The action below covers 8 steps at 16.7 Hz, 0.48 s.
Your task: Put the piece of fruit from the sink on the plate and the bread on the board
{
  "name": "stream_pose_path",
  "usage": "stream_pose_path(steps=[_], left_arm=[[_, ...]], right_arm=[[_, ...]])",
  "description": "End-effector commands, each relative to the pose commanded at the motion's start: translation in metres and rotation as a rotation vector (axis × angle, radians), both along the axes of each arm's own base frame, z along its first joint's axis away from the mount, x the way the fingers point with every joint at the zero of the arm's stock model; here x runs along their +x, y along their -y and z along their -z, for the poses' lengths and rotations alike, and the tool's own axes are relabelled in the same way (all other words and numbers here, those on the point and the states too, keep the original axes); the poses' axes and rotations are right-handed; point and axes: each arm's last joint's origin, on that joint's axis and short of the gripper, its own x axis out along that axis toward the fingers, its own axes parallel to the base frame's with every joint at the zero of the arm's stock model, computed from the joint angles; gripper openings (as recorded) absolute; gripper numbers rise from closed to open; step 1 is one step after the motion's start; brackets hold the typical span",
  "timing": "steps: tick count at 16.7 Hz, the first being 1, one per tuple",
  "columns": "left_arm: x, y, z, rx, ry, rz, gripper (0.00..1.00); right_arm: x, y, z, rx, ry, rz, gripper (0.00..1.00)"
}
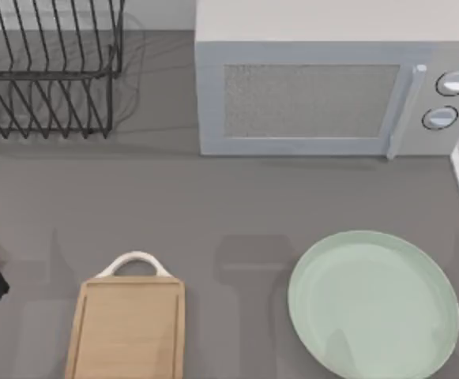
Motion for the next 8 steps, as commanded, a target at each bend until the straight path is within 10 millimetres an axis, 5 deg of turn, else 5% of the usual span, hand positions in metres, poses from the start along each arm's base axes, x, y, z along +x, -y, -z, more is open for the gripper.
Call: stream_pose_path(steps=[8], left_arm=[[0.0, 0.0, 0.0, 0.0, 0.0, 0.0, 1.0]], right_arm=[[0.002, 0.001, -0.014, -0.011, -0.065, 0.013, 1.0]])
